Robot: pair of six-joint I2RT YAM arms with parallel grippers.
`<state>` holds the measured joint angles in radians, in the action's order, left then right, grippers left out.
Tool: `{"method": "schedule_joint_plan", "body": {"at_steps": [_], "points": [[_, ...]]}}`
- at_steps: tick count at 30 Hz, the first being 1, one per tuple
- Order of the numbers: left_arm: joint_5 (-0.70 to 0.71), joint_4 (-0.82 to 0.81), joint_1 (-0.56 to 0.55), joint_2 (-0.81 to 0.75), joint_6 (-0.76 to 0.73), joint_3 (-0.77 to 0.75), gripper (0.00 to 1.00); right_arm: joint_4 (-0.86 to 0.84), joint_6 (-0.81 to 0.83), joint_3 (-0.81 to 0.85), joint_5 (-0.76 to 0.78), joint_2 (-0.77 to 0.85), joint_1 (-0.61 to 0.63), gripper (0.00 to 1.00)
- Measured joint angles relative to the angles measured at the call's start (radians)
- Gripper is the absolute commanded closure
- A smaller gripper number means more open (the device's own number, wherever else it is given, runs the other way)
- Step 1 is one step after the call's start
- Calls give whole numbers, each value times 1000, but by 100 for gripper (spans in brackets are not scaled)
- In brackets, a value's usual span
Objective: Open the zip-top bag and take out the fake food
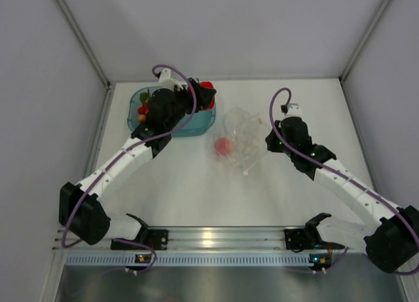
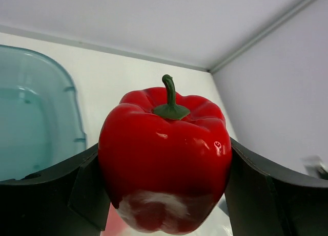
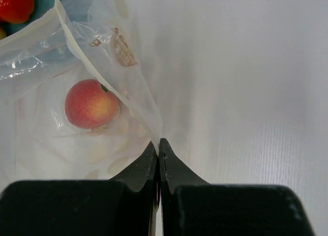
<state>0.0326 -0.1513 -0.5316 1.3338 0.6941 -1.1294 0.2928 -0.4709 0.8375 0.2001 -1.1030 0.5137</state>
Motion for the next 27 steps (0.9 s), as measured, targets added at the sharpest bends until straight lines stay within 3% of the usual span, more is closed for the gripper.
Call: {"method": "schedule_joint_plan", "body": {"at_steps": [14, 20, 23, 24, 26, 27], "points": [[103, 247, 182, 510, -167, -343, 98, 263, 105, 122, 10, 155, 0, 100], [78, 309, 221, 733, -176, -510, 62, 346, 139, 190, 11, 177, 0, 100], [68, 346, 229, 798, -180, -562, 36, 369, 152, 199, 13, 189, 0, 100], [66, 359, 231, 816, -183, -576, 19, 377, 156, 199, 13, 195, 0, 100], [61, 377, 232, 834, -193, -592, 4, 393, 162, 199, 15, 204, 0, 100], [58, 383, 232, 835, -198, -593, 2, 399, 164, 200, 15, 206, 0, 100]]}}
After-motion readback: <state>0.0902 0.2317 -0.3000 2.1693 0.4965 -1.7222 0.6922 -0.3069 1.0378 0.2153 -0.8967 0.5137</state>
